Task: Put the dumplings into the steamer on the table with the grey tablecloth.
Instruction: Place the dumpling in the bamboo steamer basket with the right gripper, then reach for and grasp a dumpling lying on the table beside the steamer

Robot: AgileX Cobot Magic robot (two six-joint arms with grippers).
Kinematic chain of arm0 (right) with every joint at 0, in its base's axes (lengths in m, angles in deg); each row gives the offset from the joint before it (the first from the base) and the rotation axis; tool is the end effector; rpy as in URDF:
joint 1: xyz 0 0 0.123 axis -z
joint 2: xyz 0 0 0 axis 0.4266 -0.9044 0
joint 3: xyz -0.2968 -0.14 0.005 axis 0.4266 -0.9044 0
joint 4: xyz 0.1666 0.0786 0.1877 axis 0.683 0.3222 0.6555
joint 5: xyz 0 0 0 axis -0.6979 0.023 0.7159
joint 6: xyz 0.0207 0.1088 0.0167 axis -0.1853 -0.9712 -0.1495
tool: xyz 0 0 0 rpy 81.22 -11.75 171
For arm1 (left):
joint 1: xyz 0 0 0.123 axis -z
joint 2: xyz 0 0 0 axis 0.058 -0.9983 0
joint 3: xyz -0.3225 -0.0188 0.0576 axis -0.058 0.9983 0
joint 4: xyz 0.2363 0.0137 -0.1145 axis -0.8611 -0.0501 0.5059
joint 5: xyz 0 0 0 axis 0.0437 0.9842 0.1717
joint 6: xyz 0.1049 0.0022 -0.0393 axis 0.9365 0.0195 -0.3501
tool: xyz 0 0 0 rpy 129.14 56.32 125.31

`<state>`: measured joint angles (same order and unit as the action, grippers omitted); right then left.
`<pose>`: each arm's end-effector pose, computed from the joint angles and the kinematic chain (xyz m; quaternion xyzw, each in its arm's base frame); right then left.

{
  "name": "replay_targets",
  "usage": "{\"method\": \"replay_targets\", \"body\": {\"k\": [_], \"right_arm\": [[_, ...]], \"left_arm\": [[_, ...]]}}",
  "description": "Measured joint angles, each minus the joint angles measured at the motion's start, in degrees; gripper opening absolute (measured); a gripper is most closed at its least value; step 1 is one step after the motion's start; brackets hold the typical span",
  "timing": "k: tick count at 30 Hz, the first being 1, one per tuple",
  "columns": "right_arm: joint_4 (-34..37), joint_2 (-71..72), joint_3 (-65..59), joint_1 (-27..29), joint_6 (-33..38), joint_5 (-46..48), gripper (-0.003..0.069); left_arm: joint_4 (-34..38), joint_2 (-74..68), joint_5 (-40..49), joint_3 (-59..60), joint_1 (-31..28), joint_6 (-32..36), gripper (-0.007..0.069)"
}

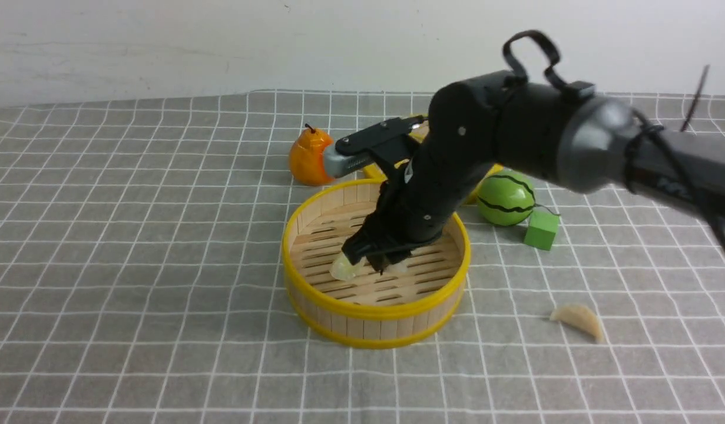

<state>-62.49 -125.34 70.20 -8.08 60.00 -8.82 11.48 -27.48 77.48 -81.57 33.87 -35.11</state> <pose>0.4143 0.2882 0.2452 -0.2798 0.9285 0.1250 0.2095 0.0452 -0.0268 0.3703 0.0977 0.9143 -0.1626 0.3579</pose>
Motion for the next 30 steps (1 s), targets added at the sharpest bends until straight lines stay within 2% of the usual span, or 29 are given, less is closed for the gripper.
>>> {"method": "replay_targets", "body": {"k": [3, 6, 9, 11, 16, 20, 22, 27, 30], "right_arm": [[0.0, -4.53, 2.28, 0.0, -1.0, 0.0, 0.0185], [0.05, -6.08, 3.15, 0.0, -2.24, -0.05, 0.0242], [-0.16, -6.13, 4.05, 0.0, -3.21, 1.58, 0.0355], [-0.55, -6.1, 5.9, 0.0, -3.57, 4.96, 0.0468], [-4.35, -3.04, 11.42, 0.0, -1.98, 17.0, 0.0632], [-9.47, 1.14, 11.69, 0.29, 0.1, 20.8, 0.0643], [-11.1, 3.84, 9.32, 1.39, 0.38, 21.04, 0.0627], [-10.35, 10.15, -3.91, 10.6, 0.92, 21.29, 0.0541], [-9.32, 11.48, -11.81, 17.22, 2.04, 17.78, 0.0509]], "left_arm": [[0.0, 0.0, 0.17, 0.0, 0.0, 0.0, 0.0133], [0.0, 0.0, 0.75, 0.0, 0.0, 0.0, 0.0133], [0.0, 0.0, 0.92, 0.0, 0.0, 0.0, 0.0137], [0.0, 0.0, 0.92, 0.0, 0.0, 0.0, 0.0141], [0.0, 0.0, 0.92, 0.0, 0.0, 0.0, 0.0143], [0.0, 0.0, 0.92, 0.0, 0.0, 0.0, 0.0145], [0.0, 0.0, 0.92, 0.0, 0.0, 0.0, 0.0145], [0.0, 0.0, 1.02, 0.0, 0.0, 0.0, 0.0149], [0.4, 0.0, 1.02, 0.0, 0.0, 0.0, 0.0151]]}}
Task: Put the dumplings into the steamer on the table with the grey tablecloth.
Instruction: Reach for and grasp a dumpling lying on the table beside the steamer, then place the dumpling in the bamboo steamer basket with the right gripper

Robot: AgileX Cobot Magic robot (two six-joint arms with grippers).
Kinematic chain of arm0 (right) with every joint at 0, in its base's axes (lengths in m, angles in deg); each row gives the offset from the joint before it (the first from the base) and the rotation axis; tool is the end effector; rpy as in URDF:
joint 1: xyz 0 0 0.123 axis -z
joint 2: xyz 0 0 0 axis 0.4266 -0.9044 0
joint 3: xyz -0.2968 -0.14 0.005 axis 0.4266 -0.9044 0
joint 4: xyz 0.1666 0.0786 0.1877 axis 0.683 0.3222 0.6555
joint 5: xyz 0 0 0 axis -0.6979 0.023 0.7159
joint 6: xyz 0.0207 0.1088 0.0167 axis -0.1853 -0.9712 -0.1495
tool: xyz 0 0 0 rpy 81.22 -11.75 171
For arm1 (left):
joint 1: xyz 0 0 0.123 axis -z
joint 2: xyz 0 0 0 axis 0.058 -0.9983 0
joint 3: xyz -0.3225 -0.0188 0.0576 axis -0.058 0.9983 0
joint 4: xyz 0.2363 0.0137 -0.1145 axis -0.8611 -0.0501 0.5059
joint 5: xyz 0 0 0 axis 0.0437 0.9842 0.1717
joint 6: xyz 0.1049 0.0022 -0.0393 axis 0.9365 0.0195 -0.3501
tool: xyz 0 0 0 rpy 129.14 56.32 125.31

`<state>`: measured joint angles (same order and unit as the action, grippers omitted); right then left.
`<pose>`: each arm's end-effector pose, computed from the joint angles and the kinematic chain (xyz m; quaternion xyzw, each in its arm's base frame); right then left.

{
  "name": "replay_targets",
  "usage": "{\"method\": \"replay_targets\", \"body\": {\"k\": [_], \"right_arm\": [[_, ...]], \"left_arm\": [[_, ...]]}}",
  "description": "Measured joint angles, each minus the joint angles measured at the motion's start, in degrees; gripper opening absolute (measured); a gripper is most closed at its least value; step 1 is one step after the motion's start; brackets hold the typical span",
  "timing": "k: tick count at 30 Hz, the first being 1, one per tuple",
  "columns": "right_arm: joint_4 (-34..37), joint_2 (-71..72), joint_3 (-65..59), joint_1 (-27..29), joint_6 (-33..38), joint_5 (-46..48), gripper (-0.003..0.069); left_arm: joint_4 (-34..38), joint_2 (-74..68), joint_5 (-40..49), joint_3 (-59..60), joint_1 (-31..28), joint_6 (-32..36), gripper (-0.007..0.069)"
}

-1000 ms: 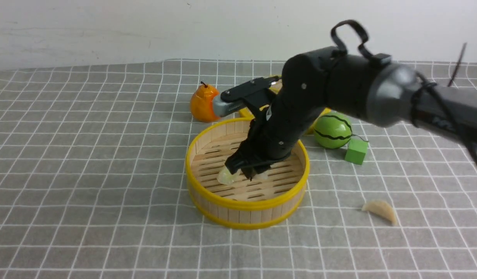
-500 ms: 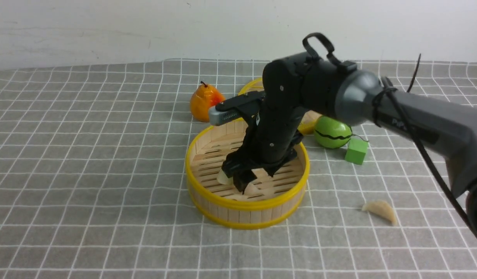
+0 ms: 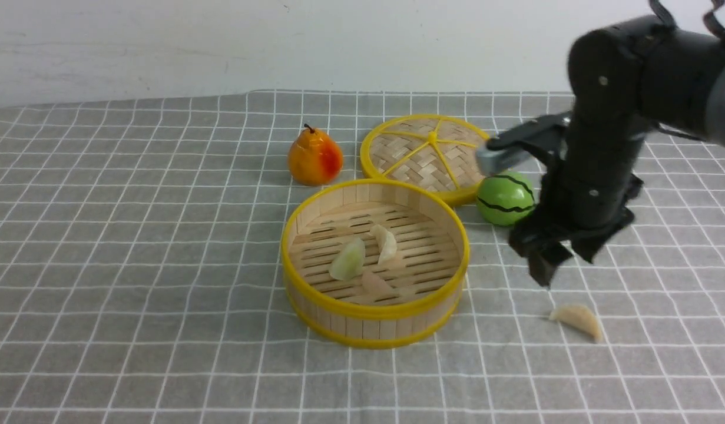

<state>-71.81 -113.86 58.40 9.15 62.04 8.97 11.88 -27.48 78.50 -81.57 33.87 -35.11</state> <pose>0.3978 0.1142 0.2652 -0.1968 0.9773 0.0034 0.0788 0.0436 -0.0267 0.3688 0.0981 0.9177 -0.1624 0.3490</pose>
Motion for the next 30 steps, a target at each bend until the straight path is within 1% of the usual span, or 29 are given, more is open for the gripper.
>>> {"method": "replay_targets", "body": {"k": [3, 6, 13, 15, 18, 20, 21, 22, 26, 28, 30], "right_arm": [[1.47, -0.07, -4.5, 4.12, 2.21, -4.95, 0.0498], [2.98, -1.23, -8.22, 6.04, 5.58, -9.66, 0.0493], [3.95, -5.56, -9.07, 5.61, 10.3, -12.85, 0.0489], [3.95, -6.44, -9.13, 5.21, 10.79, -13.67, 0.0463], [3.82, -6.57, -9.13, 5.15, 10.98, -14.56, 0.036], [3.63, -6.57, -9.13, 5.15, 10.63, -14.82, 0.0234], [3.65, -6.57, -9.13, 5.15, 10.36, -14.75, 0.019], [3.62, -6.37, -9.13, 5.15, 9.65, -14.75, 0.0179], [3.39, -4.64, -7.8, 4.41, 7.33, -12.52, 0.0189], [3.34, -2.55, -5.12, 2.73, 5.44, -10.61, 0.0189], [3.63, -0.84, -0.27, -0.29, 3.36, -8.9, 0.0189]], "left_arm": [[0.0, 0.0, -0.06, 0.0, 0.0, 0.0, 0.0155], [0.0, 0.0, -0.46, 0.0, 0.0, 0.0, 0.0157], [-0.4, 0.0, -0.94, 0.0, 0.0, 0.0, 0.0163], [-0.4, 0.0, -0.94, 0.0, 0.0, 0.0, 0.0165], [-0.4, 0.0, -0.94, 0.0, 0.0, 0.0, 0.0165], [-0.4, 0.0, -0.94, 0.0, 0.0, 0.0, 0.0165], [-0.4, 0.0, -0.94, 0.0, 0.0, 0.0, 0.0165], [-0.7, 0.0, -0.94, 0.0, 0.0, 0.0, 0.0165], [-1.3, 0.0, -0.94, 0.0, 0.0, 0.0, 0.0165], [-1.58, 0.0, -0.94, 0.0, 0.0, 0.05, 0.0166], [-2.19, 0.0, -1.27, 0.0, 0.0, 0.05, 0.0167]]}}
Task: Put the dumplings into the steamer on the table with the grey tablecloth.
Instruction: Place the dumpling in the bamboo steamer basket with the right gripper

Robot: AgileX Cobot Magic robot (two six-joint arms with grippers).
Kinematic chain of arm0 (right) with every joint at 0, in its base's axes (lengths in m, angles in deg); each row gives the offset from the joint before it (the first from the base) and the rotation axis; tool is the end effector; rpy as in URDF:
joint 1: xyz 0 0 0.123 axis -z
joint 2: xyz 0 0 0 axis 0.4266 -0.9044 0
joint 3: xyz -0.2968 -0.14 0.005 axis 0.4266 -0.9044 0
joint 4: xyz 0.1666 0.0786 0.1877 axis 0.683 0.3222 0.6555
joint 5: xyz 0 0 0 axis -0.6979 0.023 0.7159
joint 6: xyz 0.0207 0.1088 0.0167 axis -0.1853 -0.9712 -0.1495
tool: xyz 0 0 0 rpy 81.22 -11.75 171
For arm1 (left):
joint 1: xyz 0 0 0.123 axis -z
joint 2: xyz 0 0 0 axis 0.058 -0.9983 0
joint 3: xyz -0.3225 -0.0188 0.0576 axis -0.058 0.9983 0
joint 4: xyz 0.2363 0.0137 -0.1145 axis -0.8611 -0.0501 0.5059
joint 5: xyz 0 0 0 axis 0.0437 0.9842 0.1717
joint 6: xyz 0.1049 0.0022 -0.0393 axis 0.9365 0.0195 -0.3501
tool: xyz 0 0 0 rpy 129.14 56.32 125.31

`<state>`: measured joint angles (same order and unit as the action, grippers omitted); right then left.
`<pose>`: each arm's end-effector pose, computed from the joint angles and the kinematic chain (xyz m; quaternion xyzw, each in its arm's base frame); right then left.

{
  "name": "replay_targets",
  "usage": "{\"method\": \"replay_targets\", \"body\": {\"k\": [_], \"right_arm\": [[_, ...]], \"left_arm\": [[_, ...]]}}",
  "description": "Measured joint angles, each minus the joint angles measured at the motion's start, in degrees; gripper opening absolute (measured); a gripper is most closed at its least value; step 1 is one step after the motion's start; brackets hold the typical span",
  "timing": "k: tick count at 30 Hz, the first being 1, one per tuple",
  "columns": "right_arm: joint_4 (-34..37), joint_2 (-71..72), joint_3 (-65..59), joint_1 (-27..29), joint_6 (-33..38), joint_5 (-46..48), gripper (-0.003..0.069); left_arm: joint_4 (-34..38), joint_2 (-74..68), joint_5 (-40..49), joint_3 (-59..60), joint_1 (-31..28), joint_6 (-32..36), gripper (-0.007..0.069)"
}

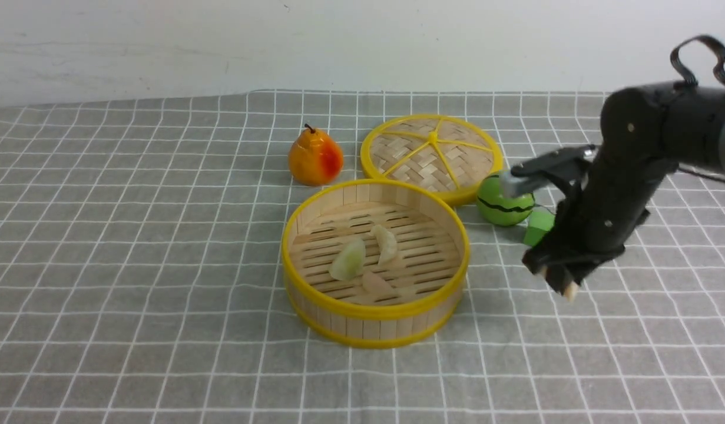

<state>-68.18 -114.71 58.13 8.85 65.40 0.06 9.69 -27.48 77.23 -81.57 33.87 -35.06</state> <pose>0.4131 0.1272 0.2616 -0.2138 0.9655 0.0341 0.1446 0.0471 -0.0241 0.3707 0.0979 0.9133 -0.1490 0.3662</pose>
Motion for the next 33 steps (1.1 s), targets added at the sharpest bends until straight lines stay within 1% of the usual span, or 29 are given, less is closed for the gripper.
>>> {"method": "replay_targets", "body": {"k": [6, 8, 10, 14, 18, 19, 22, 24, 25, 27, 30, 32, 33], "right_arm": [[0.92, -1.48, 10.0, -8.25, -4.23, -0.78, 0.0189], [1.03, -3.71, 11.97, -9.99, -5.68, -2.15, 0.0189], [1.03, -6.84, 13.47, -11.16, -7.4, -3.51, 0.0189], [0.84, -12.79, 14.55, -11.65, -9.9, -4.86, 0.0189], [0.78, -15.52, 14.61, -11.65, -10.5, -4.98, 0.0191], [0.78, -15.78, 14.67, -11.65, -10.55, -5.04, 0.0204], [0.78, -15.77, 15.09, -11.65, -10.66, -4.7, 0.0315], [1.04, -15.77, 16.0, -11.65, -10.66, -3.31, 0.0374], [1.26, -15.77, 17.19, -11.65, -10.66, -1.19, 0.043], [1.81, -15.6, 18.68, -11.65, -10.57, 1.54, 0.0461], [3.11, -14.07, 19.3, -11.65, -9.9, 4.16, 0.0472], [4.21, -11.11, 18.62, -11.65, -8.88, 4.89, 0.0449], [4.9, -8.52, 17.46, -11.65, -8.38, 4.28, 0.0414]], "left_arm": [[-0.6, 0.0, -1.54, 0.0, 0.0, 0.05, 0.0172], [-0.6, 0.0, -1.82, 0.0, 0.0, 0.11, 0.0175], [-0.6, 0.0, -1.99, 0.0, 0.0, 0.11, 0.0178], [-0.6, 0.0, -2.06, 0.0, 0.0, 0.11, 0.0182], [-0.6, 0.0, -2.06, 0.0, 0.0, 0.11, 0.0183], [-0.6, 0.0, -2.06, 0.0, 0.0, 0.11, 0.0184], [-0.6, 0.65, -4.18, 1.3, 0.0, 0.11, 0.0185], [-0.45, 2.22, -6.89, 3.86, 0.0, 0.11, 0.0185], [-0.4, 4.04, -9.84, 6.49, 0.0, 0.11, 0.0185], [-0.4, 6.8, -12.16, 9.67, 0.0, 0.11, 0.0185], [-0.4, 10.98, -14.89, 13.17, 0.0, -0.21, 0.0166], [-0.77, 16.1, -16.85, 15.97, 0.0, -0.88, 0.0105], [-1.05, 18.91, -17.64, 17.14, 0.0, -1.16, 0.0066]]}}
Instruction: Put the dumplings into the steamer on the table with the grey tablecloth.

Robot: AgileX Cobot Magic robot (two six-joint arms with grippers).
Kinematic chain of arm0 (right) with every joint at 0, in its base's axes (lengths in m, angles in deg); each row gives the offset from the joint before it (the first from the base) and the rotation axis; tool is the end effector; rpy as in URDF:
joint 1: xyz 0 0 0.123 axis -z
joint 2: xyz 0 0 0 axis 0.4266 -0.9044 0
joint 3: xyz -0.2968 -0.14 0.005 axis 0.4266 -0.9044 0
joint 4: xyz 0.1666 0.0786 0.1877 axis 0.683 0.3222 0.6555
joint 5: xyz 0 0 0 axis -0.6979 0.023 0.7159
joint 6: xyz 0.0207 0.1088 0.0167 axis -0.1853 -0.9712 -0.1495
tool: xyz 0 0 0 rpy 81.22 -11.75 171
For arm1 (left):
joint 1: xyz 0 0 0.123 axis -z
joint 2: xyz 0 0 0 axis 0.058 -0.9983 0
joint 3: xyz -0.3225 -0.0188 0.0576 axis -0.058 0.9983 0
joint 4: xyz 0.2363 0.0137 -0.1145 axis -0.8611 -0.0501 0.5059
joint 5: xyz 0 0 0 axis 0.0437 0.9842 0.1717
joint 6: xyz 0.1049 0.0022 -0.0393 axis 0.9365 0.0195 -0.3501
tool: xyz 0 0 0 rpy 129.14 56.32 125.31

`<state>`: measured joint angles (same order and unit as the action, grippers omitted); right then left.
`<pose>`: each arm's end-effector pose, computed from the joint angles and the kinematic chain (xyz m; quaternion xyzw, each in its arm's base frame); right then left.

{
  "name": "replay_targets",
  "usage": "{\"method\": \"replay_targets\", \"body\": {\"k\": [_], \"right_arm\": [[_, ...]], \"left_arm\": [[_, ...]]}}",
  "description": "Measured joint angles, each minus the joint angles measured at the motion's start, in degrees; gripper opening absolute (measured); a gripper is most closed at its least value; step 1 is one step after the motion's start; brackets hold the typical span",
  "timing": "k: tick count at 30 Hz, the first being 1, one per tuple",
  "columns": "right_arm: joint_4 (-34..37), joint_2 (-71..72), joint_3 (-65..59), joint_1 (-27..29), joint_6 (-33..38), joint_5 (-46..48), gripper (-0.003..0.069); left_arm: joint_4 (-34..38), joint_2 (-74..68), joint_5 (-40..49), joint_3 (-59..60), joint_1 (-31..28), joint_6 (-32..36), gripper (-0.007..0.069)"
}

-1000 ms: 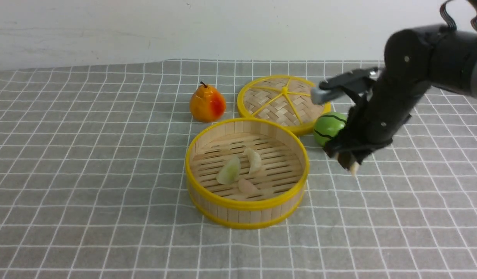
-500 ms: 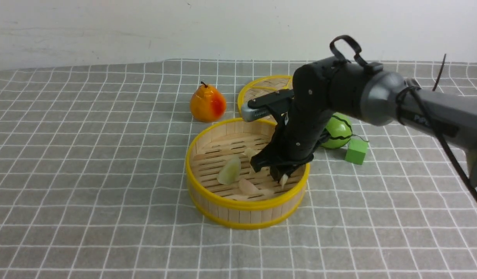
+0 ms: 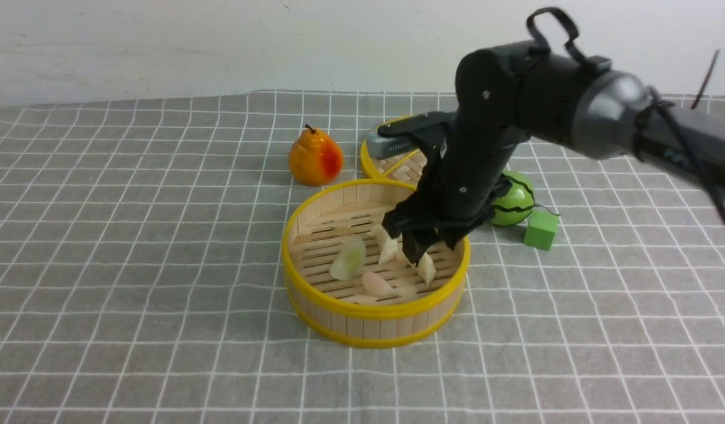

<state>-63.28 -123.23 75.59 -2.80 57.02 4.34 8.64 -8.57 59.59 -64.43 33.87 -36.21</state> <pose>0.4240 0.2418 0.2819 -0.2295 0.9530 0.1086 0.1655 0.0185 -0.0061 0.3141 0.0843 0.8344 -0.2076 0.5036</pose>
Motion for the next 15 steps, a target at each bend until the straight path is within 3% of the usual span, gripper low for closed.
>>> {"method": "replay_targets", "body": {"k": [2, 5, 6, 7, 8, 10, 15], "right_arm": [[0.84, 5.71, -3.64, 0.0, 0.61, -2.81, 0.0338], [2.3, 14.56, -11.56, 0.0, 2.0, -8.74, 0.0186], [2.42, 15.17, -12.17, 0.0, 2.2, -9.16, 0.0175], [3.5, 20.16, -17.32, -0.26, 4.11, -12.78, 0.0078], [4.12, 23.33, -20.63, -0.62, 5.27, -15.21, 0.0039], [5.7, 29.86, -27.13, -1.73, 7.71, -20.01, -0.0014], [7.89, 43.75, -39.88, -5.04, 11.54, -28.82, -0.002]], "left_arm": [[-0.45, 5.01, -1.21, 1.93, 0.0, -0.14, -0.0014], [-0.49, 9.16, -2.26, 3.75, 0.0, -0.14, -0.0014], [-0.49, 9.16, -2.34, 3.75, 0.0, -0.14, -0.0014], [-0.49, 10.52, -3.19, 4.81, 0.0, -0.14, -0.0014], [-0.55, 10.81, -3.56, 5.31, 0.0, -0.14, -0.0014], [-0.63, 10.82, -4.07, 6.2, 0.0, -0.14, -0.0014], [-0.67, 10.82, -3.82, 7.29, 0.0, -0.14, -0.0014]]}}
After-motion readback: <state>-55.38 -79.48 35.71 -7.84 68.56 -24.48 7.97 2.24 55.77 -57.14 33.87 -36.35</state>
